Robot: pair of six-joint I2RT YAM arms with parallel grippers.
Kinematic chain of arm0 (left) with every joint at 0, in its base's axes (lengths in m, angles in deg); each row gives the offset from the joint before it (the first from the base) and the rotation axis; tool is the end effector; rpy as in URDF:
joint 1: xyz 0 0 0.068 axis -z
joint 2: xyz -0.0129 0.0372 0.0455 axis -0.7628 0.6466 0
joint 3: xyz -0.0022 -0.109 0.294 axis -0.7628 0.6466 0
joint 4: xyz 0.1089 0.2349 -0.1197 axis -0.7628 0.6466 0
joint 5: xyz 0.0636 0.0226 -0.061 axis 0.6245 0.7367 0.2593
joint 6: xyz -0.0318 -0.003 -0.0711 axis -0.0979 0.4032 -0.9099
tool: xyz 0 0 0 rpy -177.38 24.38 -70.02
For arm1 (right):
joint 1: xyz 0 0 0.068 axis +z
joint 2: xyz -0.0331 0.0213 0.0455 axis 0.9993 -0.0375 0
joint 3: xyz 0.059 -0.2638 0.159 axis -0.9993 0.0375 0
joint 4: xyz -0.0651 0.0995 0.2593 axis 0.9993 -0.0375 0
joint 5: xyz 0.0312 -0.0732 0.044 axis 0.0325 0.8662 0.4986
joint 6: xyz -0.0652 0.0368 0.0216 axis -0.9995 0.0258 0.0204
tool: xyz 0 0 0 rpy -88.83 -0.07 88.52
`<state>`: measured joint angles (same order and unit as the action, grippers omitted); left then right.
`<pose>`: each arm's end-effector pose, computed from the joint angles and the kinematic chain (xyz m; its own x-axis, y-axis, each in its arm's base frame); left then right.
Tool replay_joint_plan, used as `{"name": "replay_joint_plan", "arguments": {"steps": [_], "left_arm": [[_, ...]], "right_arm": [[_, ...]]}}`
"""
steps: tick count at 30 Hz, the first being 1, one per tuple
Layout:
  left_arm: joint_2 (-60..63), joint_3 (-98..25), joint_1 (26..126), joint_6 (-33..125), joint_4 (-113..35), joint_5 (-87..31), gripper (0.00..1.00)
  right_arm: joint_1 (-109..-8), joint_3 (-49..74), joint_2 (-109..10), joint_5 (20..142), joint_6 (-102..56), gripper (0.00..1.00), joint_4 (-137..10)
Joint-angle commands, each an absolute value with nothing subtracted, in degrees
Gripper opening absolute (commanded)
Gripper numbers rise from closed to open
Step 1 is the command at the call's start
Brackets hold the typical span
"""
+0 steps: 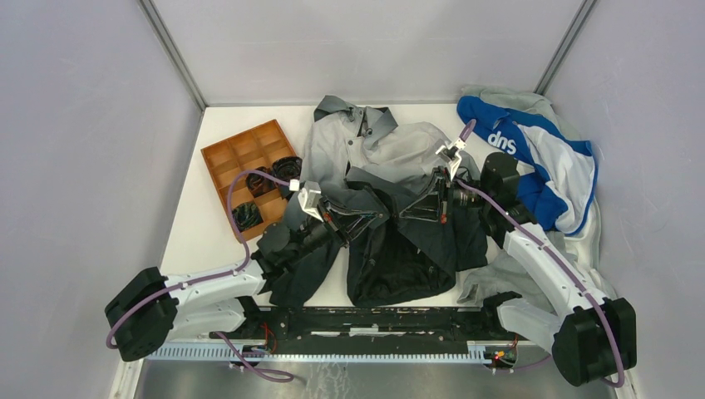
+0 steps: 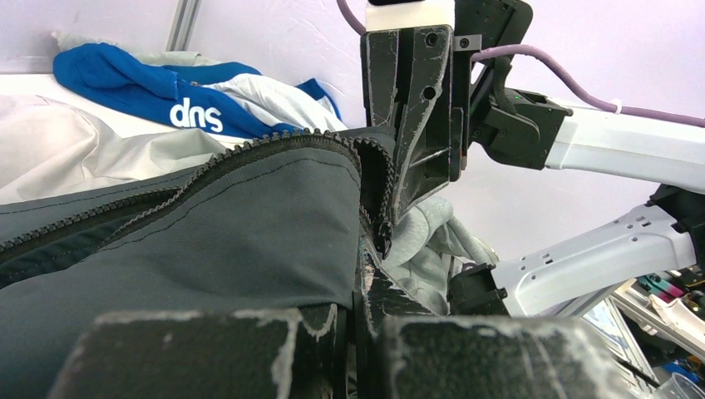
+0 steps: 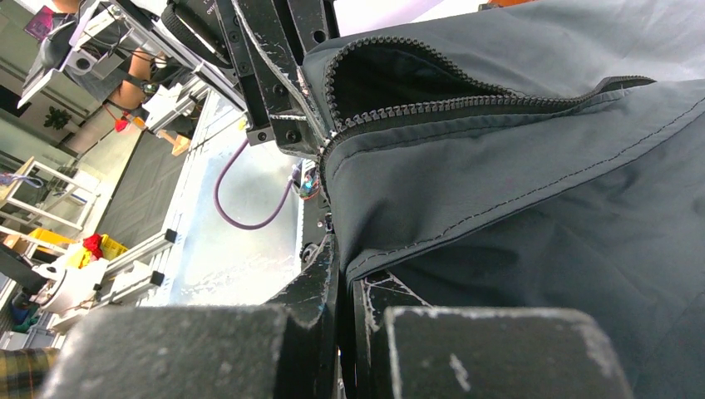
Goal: Zip up the jacket
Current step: Insert the zipper into the jacket.
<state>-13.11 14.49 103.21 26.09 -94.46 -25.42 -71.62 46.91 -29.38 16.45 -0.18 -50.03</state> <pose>0.1439 -0.2058 0.2986 -0.2829 -0.4790 -0.8310 0.8298 0.3122 -0.4625 0.2118 0.1275 0.3369 -0.5851 -0.0128 -0.8109 -0.8106 0.0407 0.5842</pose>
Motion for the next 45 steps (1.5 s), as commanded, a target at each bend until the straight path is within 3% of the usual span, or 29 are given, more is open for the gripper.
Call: {"name": "replay_joint_plan", "arguments": {"steps": [1,45], "left_arm": [[-13.5,12.2,103.5,28.4,-99.4,-25.7,0.02],[-11.3,11.0,104.0,27.1,-97.4,-27.8,0.02]], "right_arm": [[-71.6,46.9,-28.1,16.4,1.5,0.0,-45.8],[-71.4,47.9,-28.2,17.9,9.8,0.0,-38.8]]}}
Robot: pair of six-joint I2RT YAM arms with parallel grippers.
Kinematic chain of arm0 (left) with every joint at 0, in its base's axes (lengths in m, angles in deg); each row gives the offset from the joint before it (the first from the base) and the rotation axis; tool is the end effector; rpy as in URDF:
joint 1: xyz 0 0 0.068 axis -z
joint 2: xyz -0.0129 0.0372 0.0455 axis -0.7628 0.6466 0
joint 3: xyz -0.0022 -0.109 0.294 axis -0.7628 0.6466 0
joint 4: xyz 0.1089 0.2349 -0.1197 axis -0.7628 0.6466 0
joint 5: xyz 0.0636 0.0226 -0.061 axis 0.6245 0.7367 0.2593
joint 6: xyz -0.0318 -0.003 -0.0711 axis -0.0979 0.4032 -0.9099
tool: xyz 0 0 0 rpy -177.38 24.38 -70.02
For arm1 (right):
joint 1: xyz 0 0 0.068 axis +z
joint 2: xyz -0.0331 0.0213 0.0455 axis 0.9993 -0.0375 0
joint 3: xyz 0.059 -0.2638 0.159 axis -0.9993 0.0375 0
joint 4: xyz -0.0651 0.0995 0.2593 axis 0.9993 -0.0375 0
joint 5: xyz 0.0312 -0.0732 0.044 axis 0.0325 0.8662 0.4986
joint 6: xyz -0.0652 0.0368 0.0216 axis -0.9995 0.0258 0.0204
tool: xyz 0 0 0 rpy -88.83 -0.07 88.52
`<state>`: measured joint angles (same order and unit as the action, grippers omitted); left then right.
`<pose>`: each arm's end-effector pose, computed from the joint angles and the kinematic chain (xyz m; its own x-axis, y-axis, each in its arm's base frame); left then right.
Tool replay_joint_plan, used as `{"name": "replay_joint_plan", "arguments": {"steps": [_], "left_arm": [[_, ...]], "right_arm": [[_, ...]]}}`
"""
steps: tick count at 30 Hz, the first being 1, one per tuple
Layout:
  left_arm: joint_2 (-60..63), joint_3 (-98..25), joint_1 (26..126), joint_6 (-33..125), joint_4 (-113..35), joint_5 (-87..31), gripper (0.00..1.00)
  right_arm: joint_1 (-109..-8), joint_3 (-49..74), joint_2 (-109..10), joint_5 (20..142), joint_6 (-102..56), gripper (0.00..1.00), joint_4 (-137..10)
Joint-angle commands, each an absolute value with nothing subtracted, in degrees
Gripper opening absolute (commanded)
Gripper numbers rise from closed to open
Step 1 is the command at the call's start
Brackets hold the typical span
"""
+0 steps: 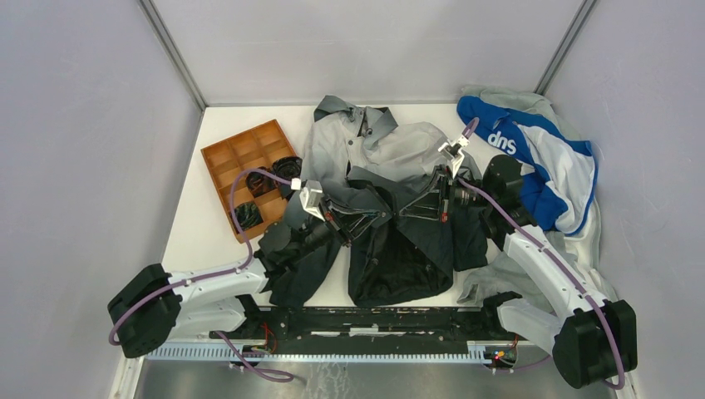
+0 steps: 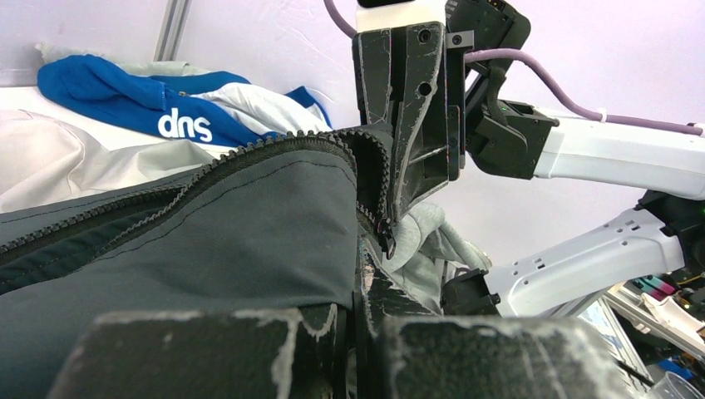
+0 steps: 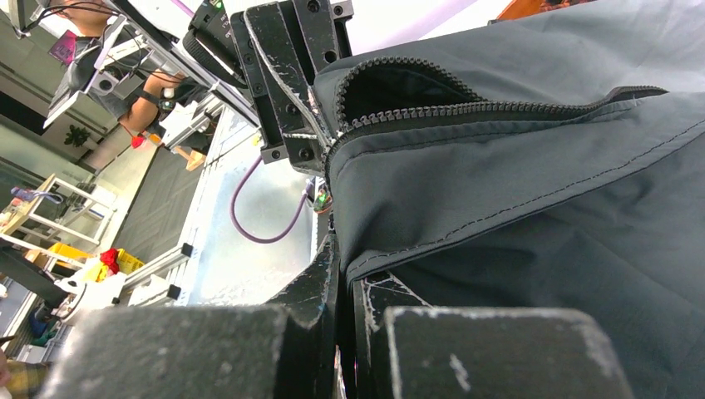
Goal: Zip up the jacket
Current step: Insert the zipper into the jacket.
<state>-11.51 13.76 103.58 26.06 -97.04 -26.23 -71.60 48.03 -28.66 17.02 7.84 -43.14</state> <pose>0.1442 -0.2106 0.3029 -0.2753 -0.4913 -0.8264 0.8454 0.2856 -0.4514 0.2095 0.1267 0.3438 -0.6099 0.0229 -0.7922 -0.7916 0.0290 0.6103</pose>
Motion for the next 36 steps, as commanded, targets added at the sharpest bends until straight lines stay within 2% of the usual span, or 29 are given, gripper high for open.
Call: {"name": "replay_joint_plan", "arguments": {"steps": [1,13,26,29,36], "left_arm": [[-11.3,10.6,104.0,27.3,-96.5,-28.2,0.02],[-13.2,7.8,104.0,30.6,-84.5,-36.7,0.02],[-14.2,12.5,103.6,22.3,-92.1,-42.7,0.02],[-12.9,12.8,103.6,21.3,-92.0,-43.4,0.02],[-7.4,11.1,103.6,21.1,-90.1,-48.8,0.02]], "right_arm": [[-71.3,47.9,-28.2,17.8,9.8,0.0,-38.9],[-71.2,47.4,-29.7,18.4,7.4,0.0,-43.3],[-71.6,48.7,-29.9,19.9,2.6,0.0,-46.5],[-71.3,50.8,-28.7,20.3,3.8,0.0,-44.5],[-70.3,58.6,-26.8,24.5,16.1,0.0,-29.7]]}}
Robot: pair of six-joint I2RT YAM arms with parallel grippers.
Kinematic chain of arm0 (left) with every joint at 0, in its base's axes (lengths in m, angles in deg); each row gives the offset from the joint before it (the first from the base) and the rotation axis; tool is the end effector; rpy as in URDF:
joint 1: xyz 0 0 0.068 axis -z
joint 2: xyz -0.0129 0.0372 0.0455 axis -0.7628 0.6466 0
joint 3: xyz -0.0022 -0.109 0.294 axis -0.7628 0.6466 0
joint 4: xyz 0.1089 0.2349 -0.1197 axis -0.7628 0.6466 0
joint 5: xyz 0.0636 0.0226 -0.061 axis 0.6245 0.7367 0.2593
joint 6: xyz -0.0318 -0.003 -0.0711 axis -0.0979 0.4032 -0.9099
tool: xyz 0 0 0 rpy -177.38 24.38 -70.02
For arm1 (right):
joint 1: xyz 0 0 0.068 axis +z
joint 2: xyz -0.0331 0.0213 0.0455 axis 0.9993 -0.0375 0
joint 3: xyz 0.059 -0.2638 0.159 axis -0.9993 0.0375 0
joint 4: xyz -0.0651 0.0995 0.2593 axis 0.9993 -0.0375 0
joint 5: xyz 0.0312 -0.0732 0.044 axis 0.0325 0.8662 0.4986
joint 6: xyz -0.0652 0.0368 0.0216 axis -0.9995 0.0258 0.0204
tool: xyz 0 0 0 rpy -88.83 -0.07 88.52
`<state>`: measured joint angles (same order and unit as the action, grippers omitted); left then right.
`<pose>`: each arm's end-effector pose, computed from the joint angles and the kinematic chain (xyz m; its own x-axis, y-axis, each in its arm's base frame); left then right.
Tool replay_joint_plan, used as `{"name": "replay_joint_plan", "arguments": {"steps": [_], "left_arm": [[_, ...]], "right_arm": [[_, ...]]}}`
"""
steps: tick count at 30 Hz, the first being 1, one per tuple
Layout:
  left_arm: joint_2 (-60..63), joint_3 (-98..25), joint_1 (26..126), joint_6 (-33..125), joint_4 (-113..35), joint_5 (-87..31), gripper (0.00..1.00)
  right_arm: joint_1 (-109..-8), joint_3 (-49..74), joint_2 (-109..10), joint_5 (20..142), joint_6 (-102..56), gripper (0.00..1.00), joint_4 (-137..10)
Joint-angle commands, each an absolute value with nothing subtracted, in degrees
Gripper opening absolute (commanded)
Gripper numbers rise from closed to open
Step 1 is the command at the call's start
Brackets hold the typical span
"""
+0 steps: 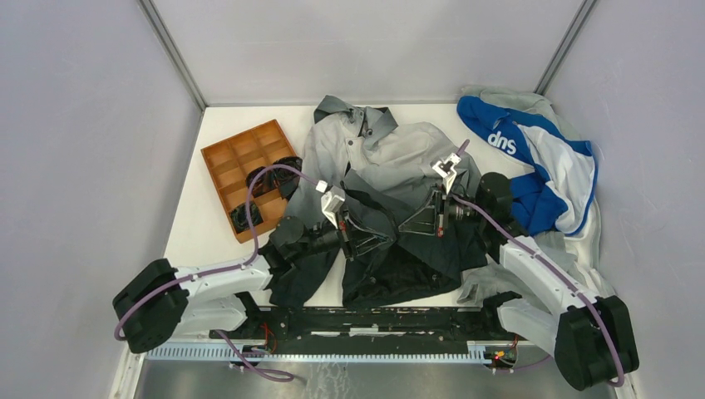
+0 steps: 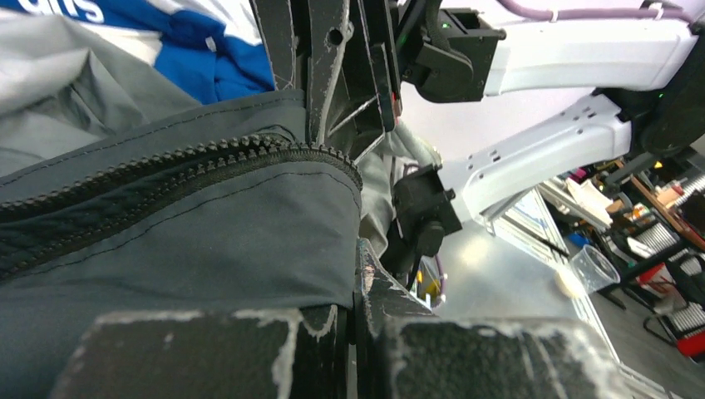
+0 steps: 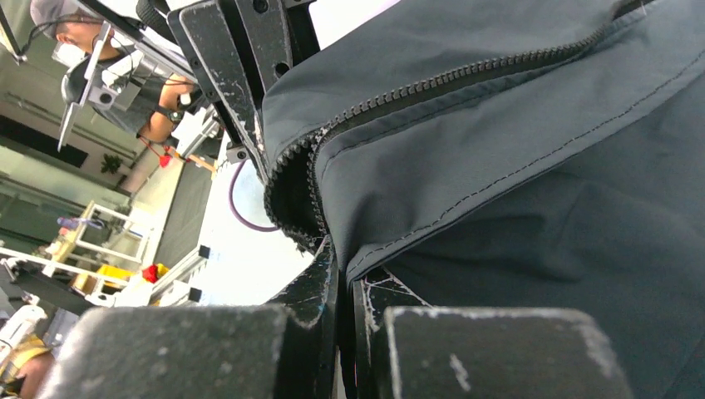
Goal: Zip up the jacket
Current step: Insert the zipper into the jacket.
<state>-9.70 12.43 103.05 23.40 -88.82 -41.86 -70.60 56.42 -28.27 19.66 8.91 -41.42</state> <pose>0.1373 -0.2267 0.2838 -0.4391 -0.2698 -0.8570 0.8662 0.1259 -0.4835 0.2009 0.1273 0.2941 -0.7018 0.0170 -0.7121 -0.7095 0.0725 0.7010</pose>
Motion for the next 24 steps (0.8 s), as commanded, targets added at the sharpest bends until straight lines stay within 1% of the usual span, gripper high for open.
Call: {"name": "replay_joint_plan", "arguments": {"steps": [1,4,7,9,11,14,18,22,24], "left_arm": [[-7.0,11.1,103.6,21.0,-89.8,-49.2,0.02],[-7.5,11.7,103.5,21.7,-87.1,-48.0,0.02],[-10.4,13.0,103.0,23.2,-81.2,-41.8,0.02],[-12.6,14.5,102.2,22.4,-80.5,-38.9,0.02],[-13.2,14.4,101.9,21.8,-79.2,-38.5,0.02],[-11.8,11.4,101.8,22.1,-73.0,-38.5,0.02],[-9.9,10.2,101.8,21.7,-74.9,-41.6,0.02],[-6.8,7.3,101.8,21.5,-71.6,-45.3,0.02],[-6.6,7.6,101.8,21.0,-72.3,-45.6,0.02]], "right_arm": [[-70.3,59.0,-26.6,25.2,16.9,0.0,-28.7],[-70.4,59.7,-26.3,25.1,19.6,0.0,-24.2],[-70.5,60.3,-25.7,24.3,21.1,0.0,-21.7],[-70.6,61.4,-25.2,23.8,22.6,0.0,-19.2],[-70.6,62.5,-25.0,24.1,24.6,0.0,-16.5],[-70.5,63.8,-25.5,24.5,30.1,0.0,-8.5],[-70.5,63.6,-25.9,25.8,29.4,0.0,-9.8],[-70.4,63.7,-26.2,27.6,29.5,0.0,-9.9],[-70.4,63.5,-26.4,27.5,26.4,0.0,-14.6]]}}
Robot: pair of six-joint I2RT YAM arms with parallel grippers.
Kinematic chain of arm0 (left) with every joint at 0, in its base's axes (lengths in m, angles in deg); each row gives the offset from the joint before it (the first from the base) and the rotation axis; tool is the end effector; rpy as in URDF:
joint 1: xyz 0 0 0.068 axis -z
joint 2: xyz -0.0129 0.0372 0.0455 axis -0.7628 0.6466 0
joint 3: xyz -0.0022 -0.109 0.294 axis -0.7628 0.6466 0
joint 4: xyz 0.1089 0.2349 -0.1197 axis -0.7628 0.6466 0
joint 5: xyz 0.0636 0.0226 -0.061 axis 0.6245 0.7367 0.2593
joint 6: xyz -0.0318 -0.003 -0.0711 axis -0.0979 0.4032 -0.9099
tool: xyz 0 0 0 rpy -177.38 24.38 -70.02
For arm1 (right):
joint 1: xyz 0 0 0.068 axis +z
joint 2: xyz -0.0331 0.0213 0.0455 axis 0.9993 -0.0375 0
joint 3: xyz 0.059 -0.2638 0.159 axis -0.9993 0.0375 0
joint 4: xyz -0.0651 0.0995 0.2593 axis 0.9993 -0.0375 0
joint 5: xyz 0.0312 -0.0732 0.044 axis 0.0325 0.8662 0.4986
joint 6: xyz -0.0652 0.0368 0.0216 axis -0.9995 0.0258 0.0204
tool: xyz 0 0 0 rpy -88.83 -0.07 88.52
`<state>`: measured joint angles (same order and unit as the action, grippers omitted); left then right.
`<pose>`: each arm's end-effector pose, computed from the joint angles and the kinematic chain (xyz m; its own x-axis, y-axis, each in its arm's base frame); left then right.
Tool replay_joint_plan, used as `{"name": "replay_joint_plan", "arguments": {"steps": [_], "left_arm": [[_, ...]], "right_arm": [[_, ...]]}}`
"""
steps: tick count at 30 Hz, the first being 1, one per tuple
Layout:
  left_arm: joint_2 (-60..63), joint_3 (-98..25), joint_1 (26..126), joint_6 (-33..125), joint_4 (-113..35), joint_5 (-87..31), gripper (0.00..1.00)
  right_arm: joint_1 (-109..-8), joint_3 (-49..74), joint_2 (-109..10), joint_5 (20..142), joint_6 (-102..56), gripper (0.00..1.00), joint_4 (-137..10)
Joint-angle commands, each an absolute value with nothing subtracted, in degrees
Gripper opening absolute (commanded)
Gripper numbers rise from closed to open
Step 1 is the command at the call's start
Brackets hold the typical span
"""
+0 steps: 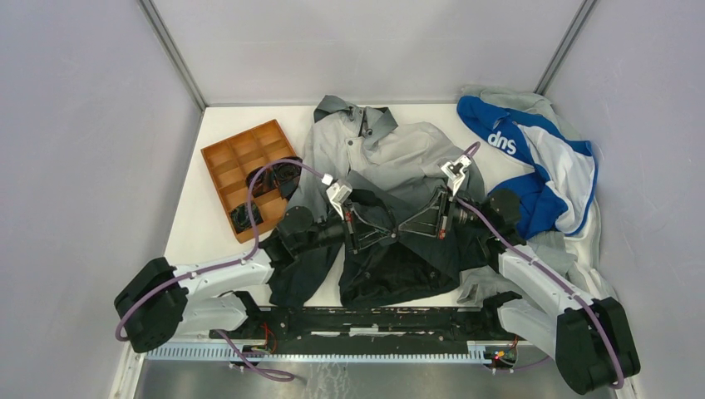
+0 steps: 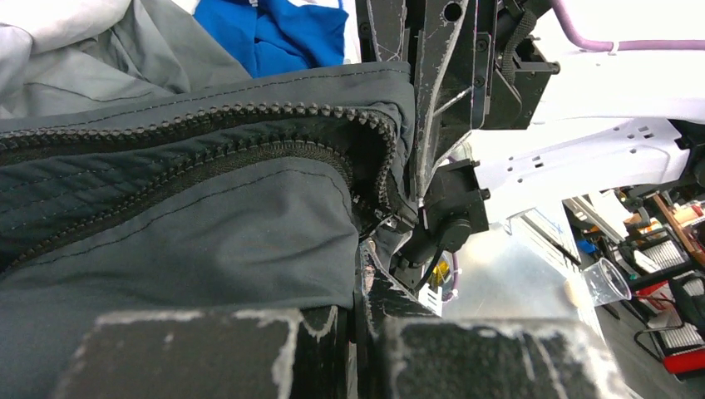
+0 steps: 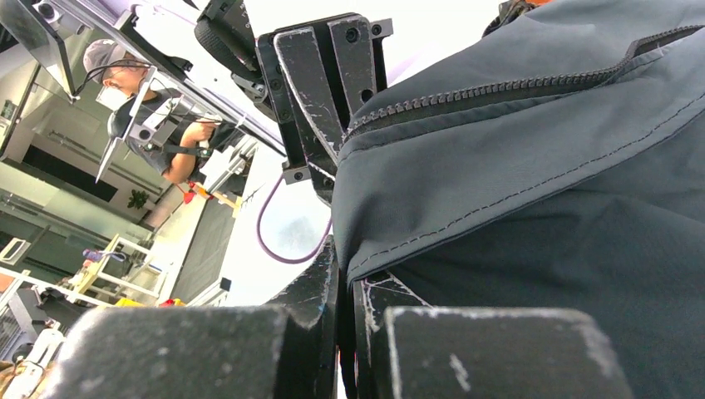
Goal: Zip up the jacket
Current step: Insert the zipper into the jacket.
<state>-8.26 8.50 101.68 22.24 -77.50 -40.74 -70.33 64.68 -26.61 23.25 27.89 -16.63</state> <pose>0.1531 -0.2348 0.2770 -0.5265 -0.1919 -0.8282 0.7991 0.2207 -0.5592 0.1861 0.1221 0.2910 -0.7174 0.1426 -0.6819 -0.6872 0.0161 0.7263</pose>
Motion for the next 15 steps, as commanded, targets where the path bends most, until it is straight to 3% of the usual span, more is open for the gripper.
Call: {"name": "replay_joint_plan", "arguments": {"steps": [1,3,5,15], "left_arm": [[-6.9,8.1,101.8,20.3,-73.4,-45.5,0.02],[-7.5,8.9,101.7,19.1,-74.5,-45.3,0.02],[-7.6,9.4,101.3,17.5,-74.2,-45.7,0.02],[-1.4,7.9,99.9,11.2,-70.0,-50.5,0.02]], "right_arm": [[-70.4,62.7,-26.3,27.8,22.6,0.0,-20.3],[-70.4,60.0,-26.2,29.6,10.8,0.0,-36.9],[-70.9,59.4,-26.2,31.5,5.4,0.0,-44.4],[-72.1,61.6,-28.1,33.0,-0.3,0.02,-50.8]]}}
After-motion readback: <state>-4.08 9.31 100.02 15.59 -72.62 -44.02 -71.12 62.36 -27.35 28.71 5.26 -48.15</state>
